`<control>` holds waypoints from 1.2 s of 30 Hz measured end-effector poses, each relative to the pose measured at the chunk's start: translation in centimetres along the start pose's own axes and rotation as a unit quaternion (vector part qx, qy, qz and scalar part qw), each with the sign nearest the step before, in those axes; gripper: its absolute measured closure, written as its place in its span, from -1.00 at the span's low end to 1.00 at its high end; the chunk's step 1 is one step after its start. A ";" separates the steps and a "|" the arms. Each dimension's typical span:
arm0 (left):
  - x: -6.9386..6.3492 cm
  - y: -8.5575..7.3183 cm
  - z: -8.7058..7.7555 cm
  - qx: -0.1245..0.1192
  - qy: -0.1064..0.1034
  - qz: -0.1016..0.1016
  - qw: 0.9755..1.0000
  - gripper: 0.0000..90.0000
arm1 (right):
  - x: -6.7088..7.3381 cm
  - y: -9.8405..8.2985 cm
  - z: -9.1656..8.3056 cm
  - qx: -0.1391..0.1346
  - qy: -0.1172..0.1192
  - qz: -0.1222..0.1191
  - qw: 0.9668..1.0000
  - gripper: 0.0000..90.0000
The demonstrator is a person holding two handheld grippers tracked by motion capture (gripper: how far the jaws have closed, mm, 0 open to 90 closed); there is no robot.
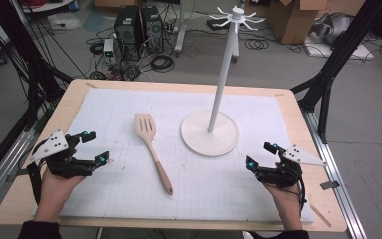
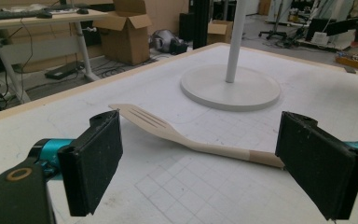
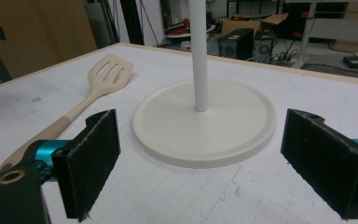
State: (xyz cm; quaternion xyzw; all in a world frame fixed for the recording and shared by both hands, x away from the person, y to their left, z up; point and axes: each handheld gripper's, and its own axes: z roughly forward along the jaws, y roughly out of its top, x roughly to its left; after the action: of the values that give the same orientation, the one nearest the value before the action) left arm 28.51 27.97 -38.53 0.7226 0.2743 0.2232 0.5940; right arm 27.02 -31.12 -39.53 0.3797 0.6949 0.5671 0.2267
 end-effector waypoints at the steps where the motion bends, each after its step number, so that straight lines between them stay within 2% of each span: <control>1: 0.0 0.0 0.0 0.000 0.000 0.000 1.000 -0.66 | 0.0 0.0 0.0 0.000 0.000 0.000 1.000 -0.77; 9: -0.1 0.0 0.1 -0.005 -0.006 -0.005 1.000 -0.66 | 0.0 0.4 -0.5 -0.014 0.015 0.016 1.000 -0.77; 18: 0.0 -0.1 -0.1 -0.007 -0.011 -0.004 1.000 -0.66 | 0.4 0.7 -0.5 -0.017 0.015 0.023 0.999 -0.77; 24: -0.1 0.1 -0.3 -0.010 -0.011 -0.001 1.000 -0.66 | 0.9 0.9 -0.1 -0.013 0.020 0.014 1.000 -0.77; 36: -0.1 -0.1 -0.3 -0.011 -0.019 0.000 1.000 -0.66 | 0.7 0.9 0.0 -0.012 0.021 0.020 1.000 -0.77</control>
State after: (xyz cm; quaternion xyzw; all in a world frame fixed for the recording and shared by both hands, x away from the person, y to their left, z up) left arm 28.24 28.13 -38.56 0.7202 0.2610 0.2125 0.6067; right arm 26.89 -30.47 -38.55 0.3789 0.6850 0.5875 0.2050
